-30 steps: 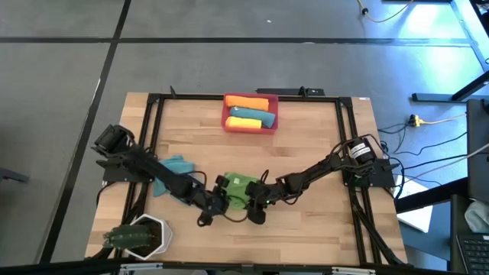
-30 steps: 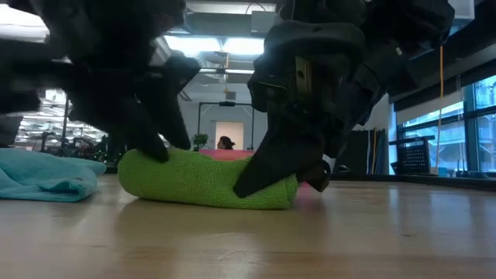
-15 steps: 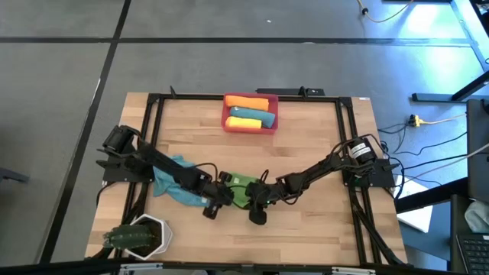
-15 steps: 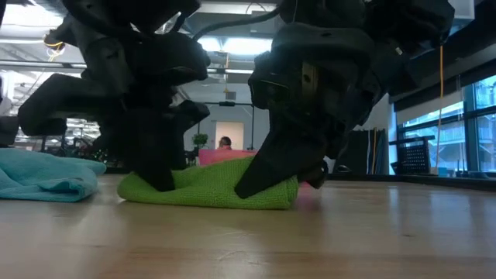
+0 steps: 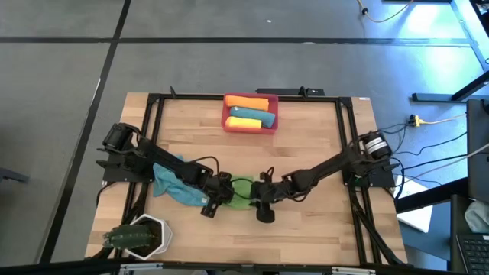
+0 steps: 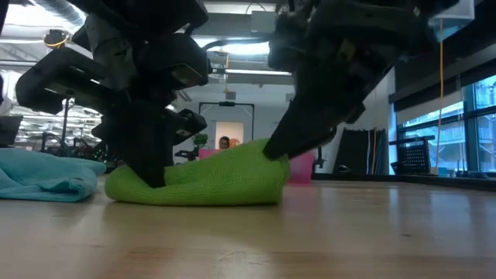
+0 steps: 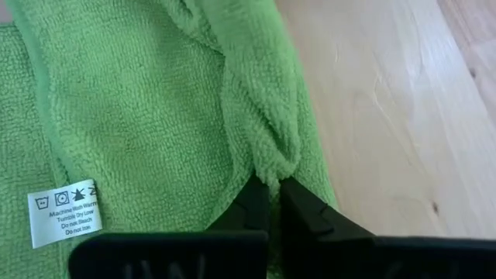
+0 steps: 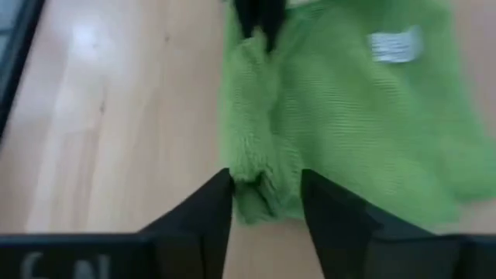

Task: Roll microfiber towels into tight, uniform cylinder then place into a basket
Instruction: Roll the green microfiber cloth

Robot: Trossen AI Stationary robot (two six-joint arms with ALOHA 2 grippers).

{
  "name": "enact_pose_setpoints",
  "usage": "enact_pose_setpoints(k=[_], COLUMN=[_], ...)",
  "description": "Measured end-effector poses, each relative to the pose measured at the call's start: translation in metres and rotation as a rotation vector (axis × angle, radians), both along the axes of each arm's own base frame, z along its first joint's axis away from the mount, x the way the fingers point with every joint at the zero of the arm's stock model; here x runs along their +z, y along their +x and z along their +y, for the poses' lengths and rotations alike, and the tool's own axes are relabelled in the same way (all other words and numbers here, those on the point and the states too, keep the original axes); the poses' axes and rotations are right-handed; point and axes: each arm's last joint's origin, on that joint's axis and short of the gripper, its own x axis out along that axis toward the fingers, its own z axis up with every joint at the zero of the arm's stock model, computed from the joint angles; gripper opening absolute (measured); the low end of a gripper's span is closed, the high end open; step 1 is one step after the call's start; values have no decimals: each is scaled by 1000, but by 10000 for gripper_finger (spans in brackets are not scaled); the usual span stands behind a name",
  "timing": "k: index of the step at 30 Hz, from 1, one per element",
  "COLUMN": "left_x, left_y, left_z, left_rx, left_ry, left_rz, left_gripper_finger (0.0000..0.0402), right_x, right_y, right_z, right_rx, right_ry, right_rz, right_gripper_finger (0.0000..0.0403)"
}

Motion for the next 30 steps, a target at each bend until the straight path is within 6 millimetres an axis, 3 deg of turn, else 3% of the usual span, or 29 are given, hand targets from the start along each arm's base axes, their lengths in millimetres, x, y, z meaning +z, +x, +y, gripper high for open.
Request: enact_pose_setpoints(k=[4,9,21,30], left_x=[0,0,0,0], left_y=[1,3,5,6], left_z=[5,12,21,20], left_rx=[17,47,83,62], left_ry=[-43,-85,-141,-141], left_rz=[13,29,48,31], left_gripper_finger=[0,0,0,12], right_x=[18,26,-16,-32], right_y=[-6,0,8,12], right_z=[6,29,32,11], right_rx=[13,110,110,-39], right_ry=[-74,-102,-154,-156], right_rz=[-66,-241,-192,-94], right_gripper_finger=[181,155,12,13])
